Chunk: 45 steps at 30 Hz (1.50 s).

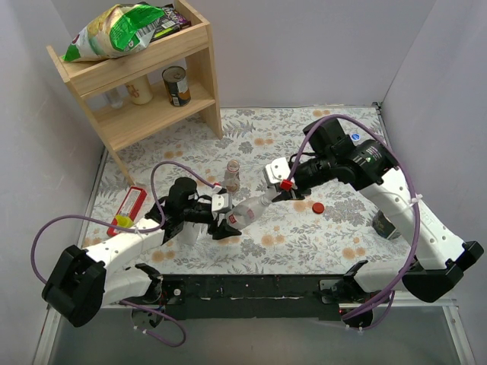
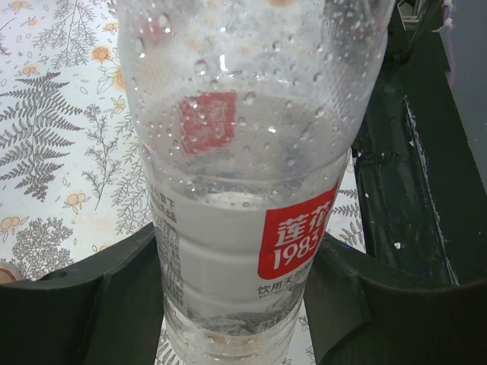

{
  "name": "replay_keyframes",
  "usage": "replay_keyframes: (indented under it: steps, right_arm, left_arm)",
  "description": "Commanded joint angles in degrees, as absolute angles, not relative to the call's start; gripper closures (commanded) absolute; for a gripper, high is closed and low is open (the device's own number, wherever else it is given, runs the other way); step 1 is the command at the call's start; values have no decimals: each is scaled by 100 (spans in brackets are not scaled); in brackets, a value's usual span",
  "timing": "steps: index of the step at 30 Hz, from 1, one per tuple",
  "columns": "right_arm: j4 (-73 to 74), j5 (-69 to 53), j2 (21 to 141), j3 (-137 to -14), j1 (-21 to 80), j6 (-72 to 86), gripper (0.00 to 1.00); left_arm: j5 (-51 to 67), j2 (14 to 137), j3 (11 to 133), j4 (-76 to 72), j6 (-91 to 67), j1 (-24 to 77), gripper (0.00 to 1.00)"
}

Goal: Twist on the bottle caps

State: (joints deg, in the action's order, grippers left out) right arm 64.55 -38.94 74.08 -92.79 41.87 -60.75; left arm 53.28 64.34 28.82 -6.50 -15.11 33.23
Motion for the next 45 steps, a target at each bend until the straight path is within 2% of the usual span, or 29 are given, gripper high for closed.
replay_keyframes:
  steps: [1,15,26,30,34,39,42,44,45]
  right_arm:
    - [6416,-3929,7479,-9387,4289,-6188,63]
    - [7373,-4043,7769,-9562,4544,-6828,64]
    - [7444,-3973,7857,-9334,4535,-6917,64]
    - [7095,-3938,8007,-9316,4535,-6224,66]
    - [6525,-3754,8138,-9238,4535,-4770,68]
    - [5722,-2711,8375,-9334,4526,-2412,72]
    - [5669,-2339,8517,-9317,4526,-1785,74]
    - [5721,-2128,8630,-9351,4474,-1443,82]
    - [5765,-2110,8709,-9473,4439,-1163,83]
  left_arm:
    - [5212,6328,2927,-677,-1248,3489,100]
    - [4861,6074,2734,-975,-1424,3524,100]
    - [4369,6055,2777,-1625,-1468,3559,100]
    - [3755,6091,2935,-2012,-1608,3717,100]
    - [2981,6056,2980,-2468,-1757,3911,100]
    - [1989,6038,2970,-2742,-1898,4227,100]
    - [1749,6064,3041,-2585,-1995,4403,100]
    - [1591,6091,3094,-2400,-2065,4499,100]
    - [1547,6100,3102,-2339,-2092,4526,100]
